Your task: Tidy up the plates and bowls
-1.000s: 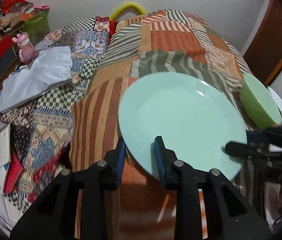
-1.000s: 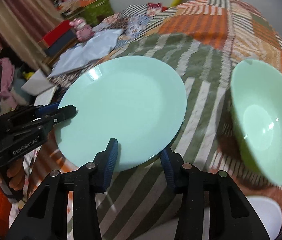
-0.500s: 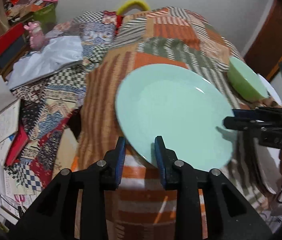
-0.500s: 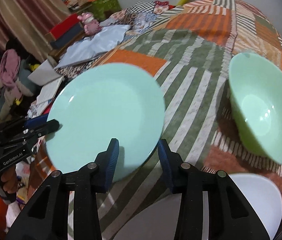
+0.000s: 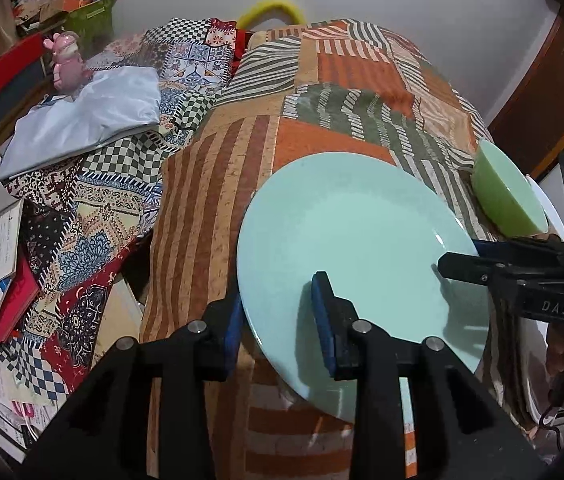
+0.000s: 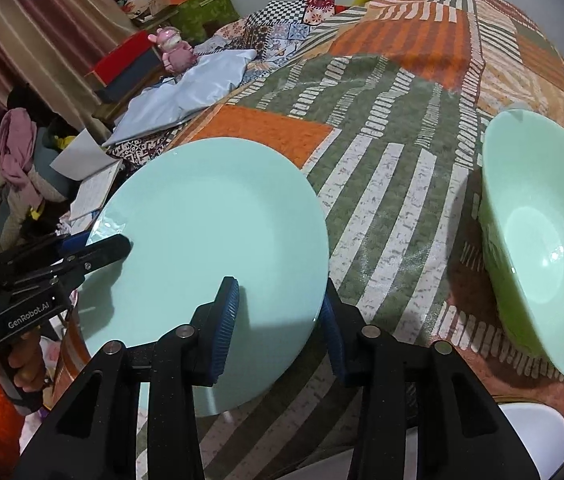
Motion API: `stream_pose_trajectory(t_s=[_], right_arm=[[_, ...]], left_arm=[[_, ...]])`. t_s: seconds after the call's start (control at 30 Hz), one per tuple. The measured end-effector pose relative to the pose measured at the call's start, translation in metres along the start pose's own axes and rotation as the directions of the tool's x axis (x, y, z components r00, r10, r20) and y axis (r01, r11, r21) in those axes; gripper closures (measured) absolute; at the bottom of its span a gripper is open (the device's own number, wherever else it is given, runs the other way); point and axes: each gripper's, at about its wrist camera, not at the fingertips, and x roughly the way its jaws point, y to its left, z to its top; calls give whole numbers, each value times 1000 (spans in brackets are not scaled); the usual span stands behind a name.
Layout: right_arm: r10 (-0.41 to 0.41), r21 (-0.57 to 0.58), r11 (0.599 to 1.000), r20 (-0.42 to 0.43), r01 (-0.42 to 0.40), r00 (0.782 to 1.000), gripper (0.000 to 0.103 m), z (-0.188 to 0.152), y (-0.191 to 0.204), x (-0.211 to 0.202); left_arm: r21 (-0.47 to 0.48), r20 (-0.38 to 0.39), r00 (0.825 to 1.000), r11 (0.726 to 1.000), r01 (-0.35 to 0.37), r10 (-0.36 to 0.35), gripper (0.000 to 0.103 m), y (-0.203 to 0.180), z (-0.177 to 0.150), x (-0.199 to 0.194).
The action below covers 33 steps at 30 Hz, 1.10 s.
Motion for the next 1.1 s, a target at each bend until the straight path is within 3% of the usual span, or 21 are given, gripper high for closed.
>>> stream_pose_trajectory(t_s=[0.47, 1.1], right_arm=[[3, -22, 1000, 109, -1, 994, 69, -13, 5, -43], [-9, -26, 1000, 263, 16, 965, 69, -49, -8, -125]], left_arm=[[8, 63, 998, 1000, -8, 8, 72, -20, -8, -43], [76, 169, 985, 997, 4, -17, 72, -90, -21, -113]])
